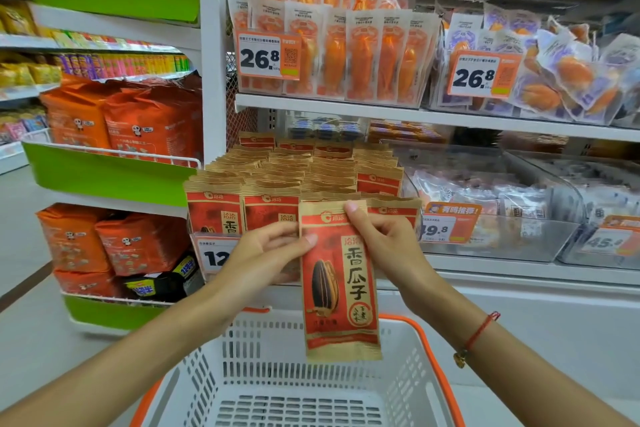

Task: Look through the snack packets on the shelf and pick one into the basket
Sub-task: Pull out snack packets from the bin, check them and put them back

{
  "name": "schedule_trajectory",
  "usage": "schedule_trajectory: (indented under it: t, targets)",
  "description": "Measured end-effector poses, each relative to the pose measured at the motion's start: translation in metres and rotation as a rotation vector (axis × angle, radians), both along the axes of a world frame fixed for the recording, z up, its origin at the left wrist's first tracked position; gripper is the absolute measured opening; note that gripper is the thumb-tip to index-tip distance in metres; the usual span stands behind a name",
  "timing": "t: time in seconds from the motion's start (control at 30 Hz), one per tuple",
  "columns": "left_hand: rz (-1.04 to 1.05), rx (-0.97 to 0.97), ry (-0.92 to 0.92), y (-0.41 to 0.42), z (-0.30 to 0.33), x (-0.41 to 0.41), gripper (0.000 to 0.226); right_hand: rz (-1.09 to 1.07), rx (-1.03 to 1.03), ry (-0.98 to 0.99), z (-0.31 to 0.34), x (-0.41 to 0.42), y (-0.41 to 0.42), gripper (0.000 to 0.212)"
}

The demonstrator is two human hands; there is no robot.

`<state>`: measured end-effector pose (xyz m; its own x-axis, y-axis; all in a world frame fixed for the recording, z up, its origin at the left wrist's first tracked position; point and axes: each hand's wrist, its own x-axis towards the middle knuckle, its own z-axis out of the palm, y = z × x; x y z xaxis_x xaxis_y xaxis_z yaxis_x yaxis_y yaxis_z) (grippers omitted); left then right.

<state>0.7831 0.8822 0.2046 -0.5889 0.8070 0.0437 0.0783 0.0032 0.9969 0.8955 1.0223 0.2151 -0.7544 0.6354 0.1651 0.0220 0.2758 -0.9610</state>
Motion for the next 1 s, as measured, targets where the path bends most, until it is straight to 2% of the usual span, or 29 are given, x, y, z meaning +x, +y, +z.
schedule_trajectory:
  t: [0.13, 0.2, 0.23, 0.33, 0.4, 0.73, 0.83, 0.87, 0.93, 1.0]
  targets:
    - [0.122, 0.053, 0.030, -0.0005, -0.0016, -0.0020, 0.023, 0.053, 0.013, 0.023, -0.0040, -0.0020, -0.0013, 0.020]
    - [0.144, 0.062, 0.051, -0.0006, -0.0018, -0.0029, 0.025, 0.044, 0.011, 0.045, -0.0040, -0.0026, -0.0009, 0.014]
    - [0.151, 0.067, 0.063, -0.0008, -0.0014, -0.0025, 0.025, 0.046, 0.011, 0.046, -0.0042, -0.0025, -0.0008, 0.017]
    - [0.168, 0.066, 0.072, -0.0009, -0.0001, -0.0038, 0.023, 0.051, 0.012, 0.007, -0.0048, -0.0036, 0.0005, 0.045]
    - [0.161, 0.087, 0.058, -0.0015, 0.0001, -0.0035, 0.018, 0.061, 0.009, 0.005, -0.0060, -0.0035, 0.0005, 0.052]
    - [0.115, 0.092, -0.031, -0.0007, 0.0011, -0.0050, 0.026, 0.031, 0.028, 0.006, -0.0041, 0.0023, -0.0050, 0.043]
    - [0.047, 0.041, -0.036, -0.0027, -0.0004, -0.0091, 0.038, -0.008, -0.006, 0.031, -0.0062, 0.0016, -0.0018, 0.040]
    - [0.016, 0.015, 0.003, -0.0039, -0.0011, -0.0083, 0.036, -0.021, -0.034, 0.040, -0.0066, 0.0015, -0.0011, 0.040]
    - [0.011, 0.003, 0.089, -0.0059, -0.0010, -0.0046, 0.017, -0.023, -0.084, 0.045, -0.0060, 0.0012, -0.0001, 0.038]
    - [0.067, 0.043, 0.090, -0.0064, -0.0001, -0.0038, 0.009, 0.025, -0.087, 0.030, -0.0035, 0.0026, -0.0008, 0.027]
